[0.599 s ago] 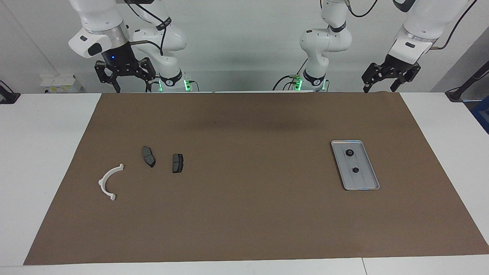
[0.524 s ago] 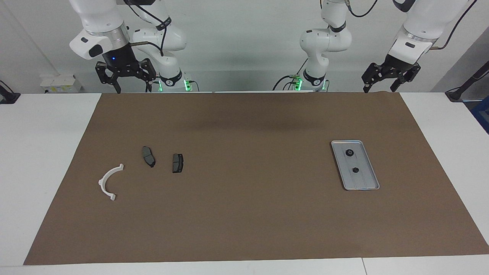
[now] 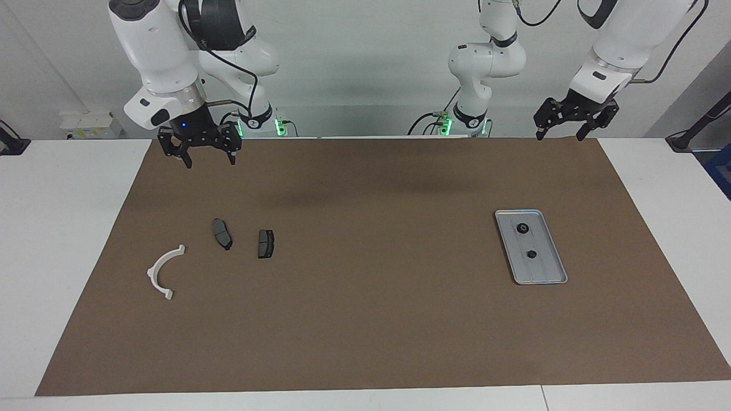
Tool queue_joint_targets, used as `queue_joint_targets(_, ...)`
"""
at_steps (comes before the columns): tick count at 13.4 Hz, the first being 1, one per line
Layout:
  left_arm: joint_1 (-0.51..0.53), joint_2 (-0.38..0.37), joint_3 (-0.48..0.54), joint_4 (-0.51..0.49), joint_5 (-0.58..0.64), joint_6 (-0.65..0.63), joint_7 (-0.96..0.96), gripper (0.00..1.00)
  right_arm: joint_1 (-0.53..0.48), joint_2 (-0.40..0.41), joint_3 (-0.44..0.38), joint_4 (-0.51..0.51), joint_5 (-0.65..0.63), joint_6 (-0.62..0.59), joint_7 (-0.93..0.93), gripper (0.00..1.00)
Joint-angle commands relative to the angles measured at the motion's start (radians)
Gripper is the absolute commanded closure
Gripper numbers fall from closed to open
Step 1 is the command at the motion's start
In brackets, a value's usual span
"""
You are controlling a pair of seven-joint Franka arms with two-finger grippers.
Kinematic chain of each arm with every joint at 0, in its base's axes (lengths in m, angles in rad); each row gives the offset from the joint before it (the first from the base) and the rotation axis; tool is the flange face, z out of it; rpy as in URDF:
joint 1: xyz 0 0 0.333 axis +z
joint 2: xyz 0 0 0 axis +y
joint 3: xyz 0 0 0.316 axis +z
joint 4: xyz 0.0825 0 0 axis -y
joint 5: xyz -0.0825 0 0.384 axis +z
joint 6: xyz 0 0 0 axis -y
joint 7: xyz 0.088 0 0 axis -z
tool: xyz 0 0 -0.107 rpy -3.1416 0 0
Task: Place bearing gear from tray to pile
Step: 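Grasp a dark bearing ring in the silver tray with the left gripper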
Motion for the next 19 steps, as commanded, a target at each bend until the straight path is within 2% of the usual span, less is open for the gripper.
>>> queue_joint_targets(1,0.011,-0.071,0.009,-0.221,0.019,0.213,0.036,0.0,-0.006,0.037,0.004,-0.025,0.017,0.06,0.045,0.0)
queue_joint_targets(4,0.028,0.033,0.008,-0.328,0.017,0.416,0.036,0.0,-0.006,0.094,0.004,-0.05,0.017,0.154,0.05,0.0)
queue_joint_targets(7,0.029,0.166,0.009,-0.337,0.017,0.571,0.059,0.0,-0.006,0.154,0.004,-0.05,0.017,0.214,0.05,0.0)
queue_joint_targets(10,0.063,0.199,0.008,-0.412,0.017,0.681,0.069,0.0,-0.006,0.192,0.004,-0.051,0.015,0.241,0.053,0.0)
queue_joint_targets(14,0.063,0.245,0.008,-0.437,0.017,0.729,0.069,0.0,0.009,0.24,0.004,-0.051,0.014,0.281,0.059,0.0)
queue_joint_targets(19,0.063,0.283,0.006,-0.452,0.016,0.74,0.068,0.0,0.013,0.245,0.004,-0.048,0.014,0.286,0.061,0.0)
